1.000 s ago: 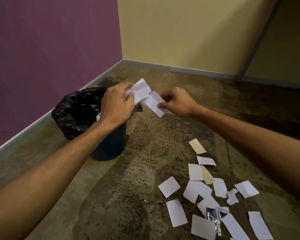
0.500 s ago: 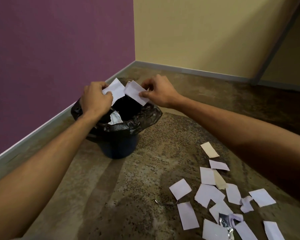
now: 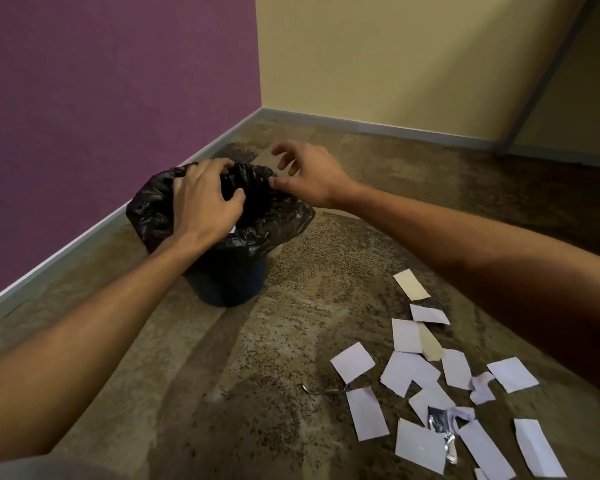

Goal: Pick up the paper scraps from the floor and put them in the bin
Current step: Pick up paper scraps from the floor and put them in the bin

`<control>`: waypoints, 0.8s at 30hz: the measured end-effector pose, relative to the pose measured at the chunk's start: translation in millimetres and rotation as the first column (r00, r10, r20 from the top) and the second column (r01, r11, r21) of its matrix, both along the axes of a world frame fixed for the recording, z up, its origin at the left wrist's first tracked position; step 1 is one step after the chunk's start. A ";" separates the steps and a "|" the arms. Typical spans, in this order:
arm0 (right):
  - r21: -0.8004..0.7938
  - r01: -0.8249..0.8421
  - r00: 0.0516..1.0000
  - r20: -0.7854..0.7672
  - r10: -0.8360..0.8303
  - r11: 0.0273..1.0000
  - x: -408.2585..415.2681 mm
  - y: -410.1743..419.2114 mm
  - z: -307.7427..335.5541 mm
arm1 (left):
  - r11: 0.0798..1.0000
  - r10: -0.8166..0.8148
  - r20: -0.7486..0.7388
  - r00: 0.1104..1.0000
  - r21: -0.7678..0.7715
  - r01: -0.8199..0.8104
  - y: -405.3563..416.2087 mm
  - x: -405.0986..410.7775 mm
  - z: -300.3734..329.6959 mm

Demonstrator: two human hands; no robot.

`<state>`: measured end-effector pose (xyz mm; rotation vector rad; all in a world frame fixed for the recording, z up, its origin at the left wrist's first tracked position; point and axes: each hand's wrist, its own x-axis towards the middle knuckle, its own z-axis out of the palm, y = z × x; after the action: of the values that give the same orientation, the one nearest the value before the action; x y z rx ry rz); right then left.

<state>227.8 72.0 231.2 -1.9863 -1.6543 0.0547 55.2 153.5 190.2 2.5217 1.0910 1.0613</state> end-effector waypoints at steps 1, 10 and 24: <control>-0.008 -0.002 1.000 0.002 0.002 1.000 2.9 -7.2 -0.8 | 0.999 -0.025 -0.016 1.000 0.043 0.026 -6.0 2.9 -1.7; -0.196 0.059 0.998 0.008 -0.059 0.979 38.8 -87.2 -44.2 | 0.945 -0.217 -0.243 0.946 0.192 0.266 -69.7 45.9 -27.6; -0.492 0.221 0.967 0.001 -0.253 0.842 106.3 -175.6 -134.3 | 0.880 -0.472 -0.531 0.703 -0.326 0.345 -139.9 84.0 -143.0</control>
<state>334.1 -103.6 96.9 -2.5237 -1.4347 0.4867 139.2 13.5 47.3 2.7912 0.6228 0.0055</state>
